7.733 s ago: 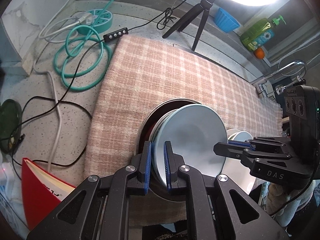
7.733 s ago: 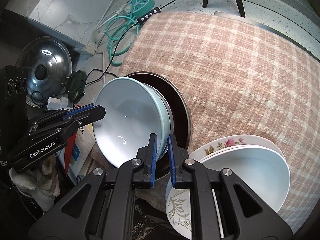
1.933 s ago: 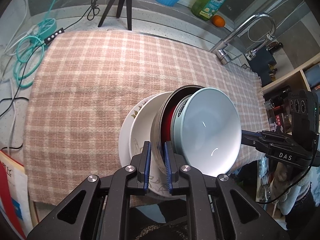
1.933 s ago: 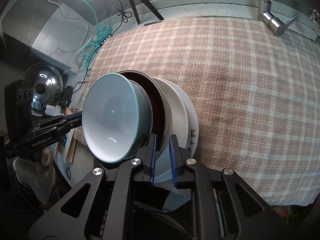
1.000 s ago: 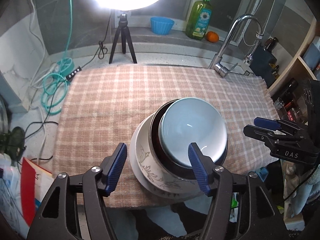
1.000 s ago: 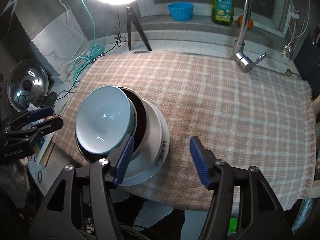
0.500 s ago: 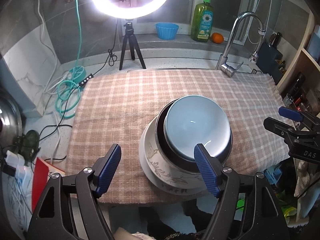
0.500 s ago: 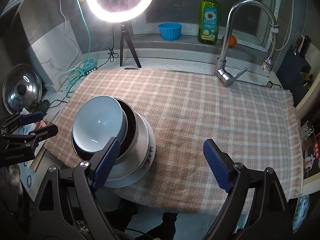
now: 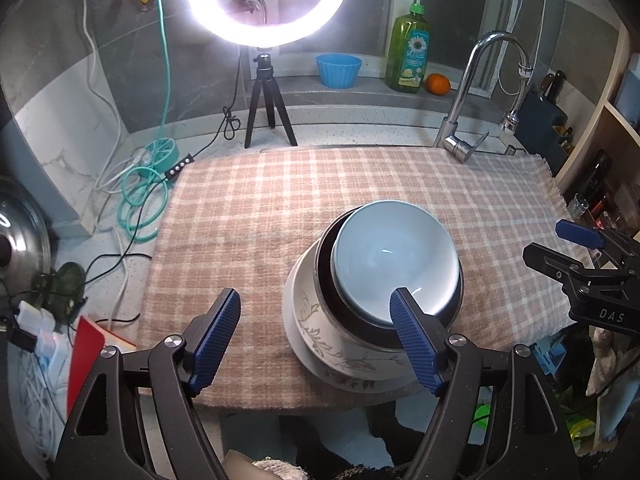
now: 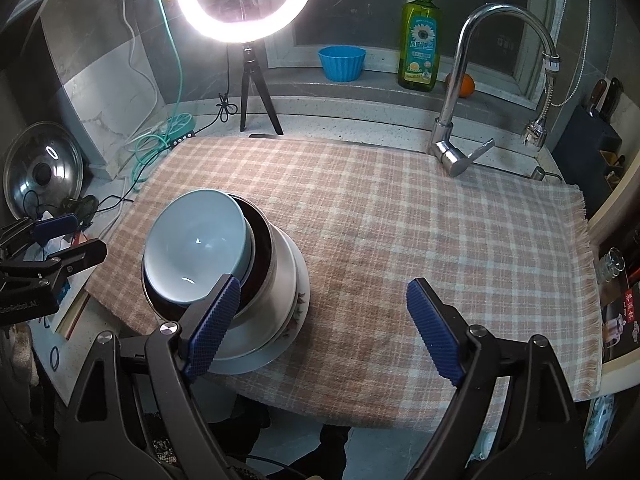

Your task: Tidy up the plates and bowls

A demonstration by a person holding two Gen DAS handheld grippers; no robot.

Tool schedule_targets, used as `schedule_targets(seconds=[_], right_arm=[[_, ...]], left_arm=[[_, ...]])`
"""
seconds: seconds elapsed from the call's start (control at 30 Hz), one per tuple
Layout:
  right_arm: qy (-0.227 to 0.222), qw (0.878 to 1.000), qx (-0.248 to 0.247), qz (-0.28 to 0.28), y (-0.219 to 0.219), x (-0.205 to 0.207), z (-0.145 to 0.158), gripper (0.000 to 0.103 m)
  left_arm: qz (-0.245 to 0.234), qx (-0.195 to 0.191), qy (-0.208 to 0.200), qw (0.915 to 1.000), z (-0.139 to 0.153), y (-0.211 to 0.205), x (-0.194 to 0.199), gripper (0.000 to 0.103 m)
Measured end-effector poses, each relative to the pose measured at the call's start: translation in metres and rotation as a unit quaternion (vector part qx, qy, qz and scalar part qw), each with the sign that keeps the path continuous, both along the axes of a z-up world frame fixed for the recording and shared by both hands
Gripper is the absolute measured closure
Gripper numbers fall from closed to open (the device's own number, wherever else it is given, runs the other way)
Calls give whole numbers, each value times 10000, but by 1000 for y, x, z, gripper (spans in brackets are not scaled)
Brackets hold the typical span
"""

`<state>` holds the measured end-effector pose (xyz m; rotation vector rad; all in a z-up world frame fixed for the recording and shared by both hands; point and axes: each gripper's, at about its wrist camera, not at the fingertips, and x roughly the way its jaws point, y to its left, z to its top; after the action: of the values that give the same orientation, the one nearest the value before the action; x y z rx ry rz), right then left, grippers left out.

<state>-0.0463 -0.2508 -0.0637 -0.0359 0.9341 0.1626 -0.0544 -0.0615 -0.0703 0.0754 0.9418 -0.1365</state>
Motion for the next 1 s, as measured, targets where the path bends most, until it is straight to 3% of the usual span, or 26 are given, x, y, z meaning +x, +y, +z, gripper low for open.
schedule_targets(seconds=[1.0], right_arm=[[44,10000,53,24,6,-1,-3,15]], left_arm=[[-55,20,-53,10000,3,-2,-4,26]])
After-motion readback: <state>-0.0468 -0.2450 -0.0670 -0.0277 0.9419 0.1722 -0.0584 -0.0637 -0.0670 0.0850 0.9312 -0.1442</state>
